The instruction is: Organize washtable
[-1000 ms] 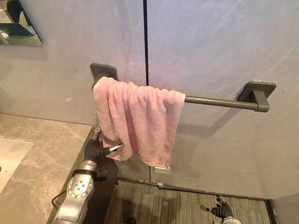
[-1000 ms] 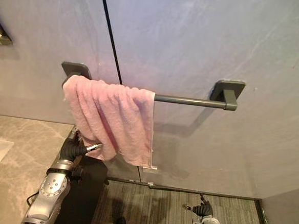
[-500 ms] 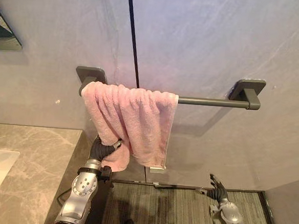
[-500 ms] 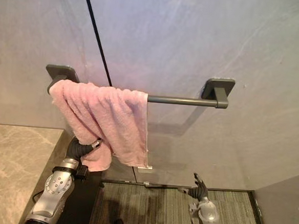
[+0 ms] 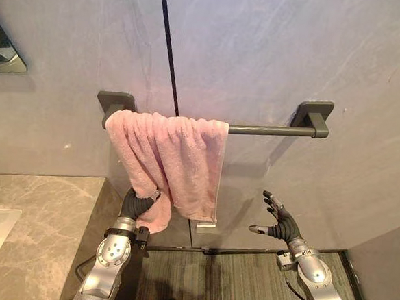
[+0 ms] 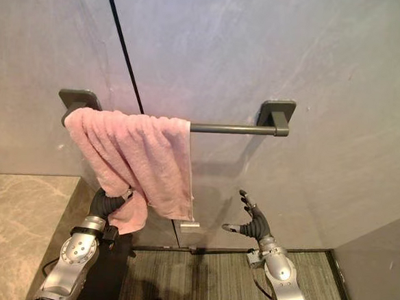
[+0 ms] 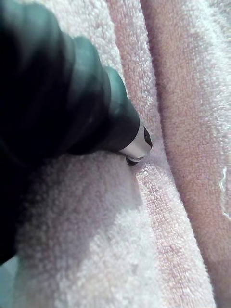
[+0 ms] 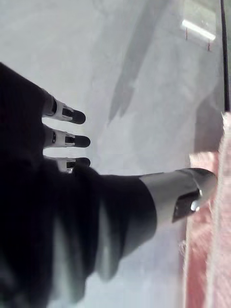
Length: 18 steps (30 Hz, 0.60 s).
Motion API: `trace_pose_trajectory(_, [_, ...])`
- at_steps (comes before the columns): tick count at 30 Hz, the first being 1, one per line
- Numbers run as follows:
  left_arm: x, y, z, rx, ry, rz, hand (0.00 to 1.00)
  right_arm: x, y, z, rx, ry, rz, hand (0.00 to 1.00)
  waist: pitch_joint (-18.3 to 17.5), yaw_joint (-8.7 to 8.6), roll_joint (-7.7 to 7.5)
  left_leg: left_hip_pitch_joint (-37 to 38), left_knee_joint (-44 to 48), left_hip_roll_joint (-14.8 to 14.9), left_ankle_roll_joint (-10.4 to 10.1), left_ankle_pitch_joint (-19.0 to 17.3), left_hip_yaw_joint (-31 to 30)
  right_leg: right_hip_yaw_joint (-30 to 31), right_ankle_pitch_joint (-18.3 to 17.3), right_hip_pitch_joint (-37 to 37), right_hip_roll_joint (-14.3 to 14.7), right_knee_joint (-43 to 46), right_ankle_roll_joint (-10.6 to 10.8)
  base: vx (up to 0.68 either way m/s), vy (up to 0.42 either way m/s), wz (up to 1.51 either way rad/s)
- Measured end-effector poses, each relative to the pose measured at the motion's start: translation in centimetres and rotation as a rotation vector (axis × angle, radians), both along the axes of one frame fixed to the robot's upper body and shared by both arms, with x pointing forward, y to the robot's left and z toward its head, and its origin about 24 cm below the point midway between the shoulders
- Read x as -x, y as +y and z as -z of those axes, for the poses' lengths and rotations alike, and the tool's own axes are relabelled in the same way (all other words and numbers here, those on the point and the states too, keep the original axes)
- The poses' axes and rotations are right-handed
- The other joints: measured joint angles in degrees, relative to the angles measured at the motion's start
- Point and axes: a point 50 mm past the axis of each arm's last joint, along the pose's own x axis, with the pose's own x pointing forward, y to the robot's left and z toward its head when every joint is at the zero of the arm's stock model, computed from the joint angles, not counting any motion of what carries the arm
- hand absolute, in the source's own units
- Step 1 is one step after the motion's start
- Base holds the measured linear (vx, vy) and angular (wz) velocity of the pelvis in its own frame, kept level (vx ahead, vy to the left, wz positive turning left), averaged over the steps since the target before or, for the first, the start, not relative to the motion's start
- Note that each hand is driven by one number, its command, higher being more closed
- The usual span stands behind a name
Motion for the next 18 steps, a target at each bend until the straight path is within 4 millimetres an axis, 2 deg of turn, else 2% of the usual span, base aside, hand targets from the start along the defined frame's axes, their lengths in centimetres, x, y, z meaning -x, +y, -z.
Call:
trace_pose_trajectory(4, [0.0,-0.7,0.1,0.006,0.003,0.025,1.00,-0.9,1.7,-1.1,-0.045,-0.042,-0.086,0.00,-0.23,0.03,-0.33,-0.03,0.04,-0.02,0.01,0.01,0.01,0.06,0.00,-0.05,0.00,0.06,0.00,0.00,0.000,0.00])
trace_pose_trajectory(9, [0.0,-0.8,0.1,0.010,0.000,0.028,1.00,-2.3,3.4,-2.5,-0.114,-0.087,-0.154,0.00,-0.24,1.15,-0.32,-0.19,0.11,-0.03,0.02,0.02,-0.11,-0.04,0.00,-0.03,0.00,0.07,0.00,0.00,0.000,0.00])
trace_pose_trajectory(14, [0.0,-1.1,0.1,0.014,0.000,0.037,1.00,-3.3,5.0,-3.2,-0.106,-0.110,-0.226,0.00,-0.68,1.30,-0.38,-1.11,0.30,-0.10,0.14,0.23,-1.19,-1.01,0.00,-0.04,-0.02,0.12,0.00,-0.01,-0.026,0.11])
trace_pose_trajectory(18, [0.1,-1.8,0.3,0.031,0.003,0.048,1.00,-4.2,6.3,-3.0,-0.105,-0.097,-0.262,0.00,-1.43,1.83,-0.37,-1.50,0.29,-0.11,0.17,0.45,-1.89,-1.48,-0.01,-0.09,0.00,0.12,-0.02,-0.02,-0.019,0.09])
